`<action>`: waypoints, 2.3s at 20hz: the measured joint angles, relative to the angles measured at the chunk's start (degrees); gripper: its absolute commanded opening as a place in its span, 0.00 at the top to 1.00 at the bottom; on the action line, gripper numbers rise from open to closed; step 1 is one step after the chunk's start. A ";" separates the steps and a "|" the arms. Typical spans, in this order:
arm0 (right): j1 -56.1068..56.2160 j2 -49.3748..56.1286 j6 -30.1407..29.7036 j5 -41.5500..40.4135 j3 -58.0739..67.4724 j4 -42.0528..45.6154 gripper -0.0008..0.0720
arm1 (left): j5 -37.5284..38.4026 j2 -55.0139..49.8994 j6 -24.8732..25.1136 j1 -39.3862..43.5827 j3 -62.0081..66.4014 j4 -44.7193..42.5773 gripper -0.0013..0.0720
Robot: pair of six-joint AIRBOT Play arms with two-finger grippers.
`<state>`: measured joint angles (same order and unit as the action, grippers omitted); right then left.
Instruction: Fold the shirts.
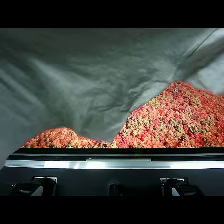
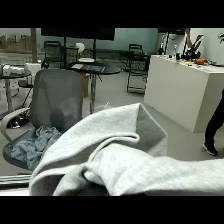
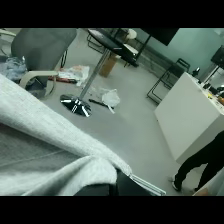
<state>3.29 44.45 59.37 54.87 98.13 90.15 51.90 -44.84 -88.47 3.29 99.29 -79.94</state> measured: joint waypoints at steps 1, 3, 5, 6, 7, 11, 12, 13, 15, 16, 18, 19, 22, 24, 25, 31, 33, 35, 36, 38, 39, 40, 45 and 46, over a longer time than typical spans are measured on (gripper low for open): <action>-0.02 1.20 0.02 1.79 0.00 0.09 0.92 | -0.20 -1.51 0.61 0.00 -0.28 0.00 0.93; -0.02 5.20 0.15 7.50 -0.15 0.11 0.92 | -0.22 -5.81 1.09 0.00 -1.31 -0.04 0.93; -0.02 10.73 0.70 14.10 -0.92 0.13 0.92 | -0.24 -11.58 1.49 0.00 -2.58 -0.07 0.92; -0.02 14.29 1.16 17.11 -1.84 0.11 0.92 | -0.33 -15.23 1.70 0.02 -3.10 -0.04 0.92; -0.02 17.97 1.68 19.43 -2.99 0.07 0.92 | -0.26 -18.99 1.92 0.02 -3.54 -0.02 0.92; -0.04 33.81 3.28 23.76 -7.93 -1.62 0.92 | 0.39 -34.73 2.03 0.02 -4.26 1.03 0.92; -0.04 37.62 3.63 24.72 -8.61 -2.19 0.92 | 1.64 -38.38 2.03 0.02 -4.37 1.60 0.92; -0.04 40.96 3.85 25.16 -9.11 -2.91 0.92 | 2.54 -41.68 2.01 0.00 -4.37 2.64 0.92; -0.07 46.73 4.46 25.94 -9.75 -4.35 0.92 | 5.44 -47.34 1.92 -0.02 -4.48 5.18 0.92; -0.04 48.70 4.76 26.05 -9.94 -5.11 0.92 | 6.43 -49.51 1.90 -0.04 -4.50 6.67 0.85; -0.07 51.43 5.25 25.49 -10.16 -5.92 0.92 | 8.50 -52.78 1.88 -0.09 -4.50 9.77 0.24; -0.09 52.30 5.40 25.00 -10.23 -6.40 0.92 | 9.46 -53.79 1.88 -0.09 -4.50 10.73 0.04; -0.07 53.57 5.62 24.13 -10.23 -7.13 0.04 | 14.25 -55.17 1.88 -1.11 -2.69 12.74 0.04; -0.07 53.20 4.68 25.20 -9.14 -6.45 0.01 | 20.24 -55.15 1.86 -3.15 0.02 12.87 0.04; -0.37 52.37 3.82 26.18 -8.20 -6.16 0.01 | 24.02 -54.66 1.88 -4.59 1.14 12.92 0.05; -9.16 45.11 0.48 25.94 -1.88 -12.94 0.01 | 36.79 -43.82 2.03 -12.31 -6.47 12.92 0.05; -12.48 44.46 -0.61 26.67 -1.09 -15.98 0.01 | 36.41 -37.73 2.25 -12.81 -17.14 13.03 0.05; -13.90 44.81 -1.38 28.26 -0.72 -18.18 0.04 | 34.21 -30.36 2.25 -12.17 -31.74 14.93 0.05; -14.25 45.44 -1.62 29.11 -0.63 -18.88 0.04 | 32.28 -27.02 2.21 -11.63 -38.58 16.37 0.05; -14.47 46.97 -2.16 30.64 -0.46 -20.15 0.03 | 28.85 -20.68 2.05 -9.90 -51.71 20.09 0.05; -14.38 48.00 -2.45 31.26 -0.42 -20.59 0.03 | 26.47 -17.97 1.86 -8.66 -57.61 22.64 0.06; -14.03 49.03 -2.71 31.82 -0.42 -20.94 0.03 | 23.93 -16.04 1.42 -7.34 -62.47 25.00 0.07; -10.64 54.25 -4.50 34.01 -0.35 -22.14 0.01 | 11.17 -12.37 0.02 4.00 -76.94 38.64 0.08; -9.73 55.17 -4.98 34.29 -0.37 -22.32 0.01 | 8.94 -12.35 -0.55 6.40 -77.99 40.39 0.08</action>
<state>-6.44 99.61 54.39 89.17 97.76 67.83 60.84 -57.19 -89.01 9.69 21.30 -39.55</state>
